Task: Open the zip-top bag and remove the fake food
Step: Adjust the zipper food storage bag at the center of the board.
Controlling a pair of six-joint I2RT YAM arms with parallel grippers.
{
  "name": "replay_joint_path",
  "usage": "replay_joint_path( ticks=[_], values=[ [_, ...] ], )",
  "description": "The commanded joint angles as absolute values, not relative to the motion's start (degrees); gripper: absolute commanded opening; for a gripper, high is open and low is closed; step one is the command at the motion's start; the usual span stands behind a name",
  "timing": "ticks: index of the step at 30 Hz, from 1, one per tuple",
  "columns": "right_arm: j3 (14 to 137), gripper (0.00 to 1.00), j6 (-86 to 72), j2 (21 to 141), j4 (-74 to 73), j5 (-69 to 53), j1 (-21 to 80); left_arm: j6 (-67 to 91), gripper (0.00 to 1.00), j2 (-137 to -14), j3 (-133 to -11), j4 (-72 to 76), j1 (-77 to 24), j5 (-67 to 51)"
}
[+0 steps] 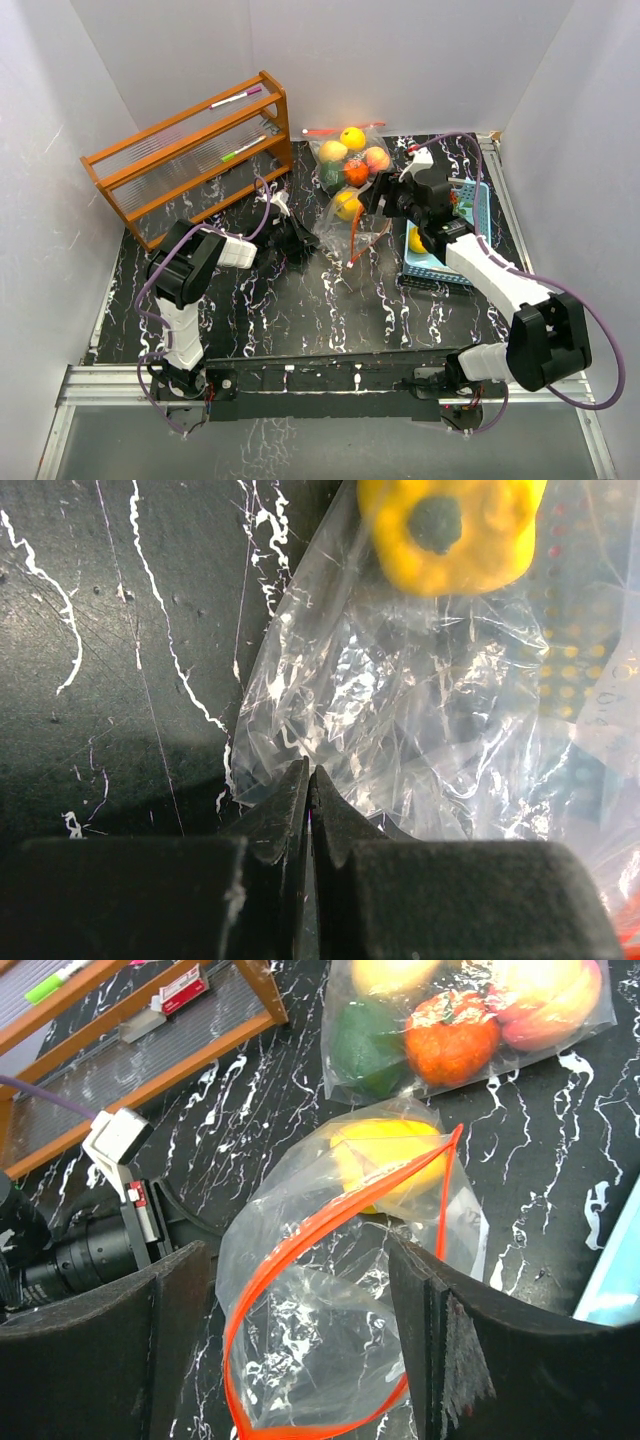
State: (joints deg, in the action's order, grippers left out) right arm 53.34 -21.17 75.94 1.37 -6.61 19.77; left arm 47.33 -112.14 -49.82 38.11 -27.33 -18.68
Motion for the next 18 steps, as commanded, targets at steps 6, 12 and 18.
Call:
replay_joint_path(
  ticks=[6,12,18],
  values=[
    [52.3,0.78,-26.8,79.5,6.6,-13.5,22.1,43.6,0.00,-105.6,-52.0,33.9,-27.7,-16.4],
    [55.9,0.26,-27.0,82.4,8.5,-12.4,22.3,40.4,0.51,-99.3,-51.5,29.1,-27.8,-13.8],
    [58.5,0.10,-23.2,79.9,2.8,-6.6,22.1,40.6,0.74,-94.8,-49.3,28.2,-24.6,-13.4]
  ],
)
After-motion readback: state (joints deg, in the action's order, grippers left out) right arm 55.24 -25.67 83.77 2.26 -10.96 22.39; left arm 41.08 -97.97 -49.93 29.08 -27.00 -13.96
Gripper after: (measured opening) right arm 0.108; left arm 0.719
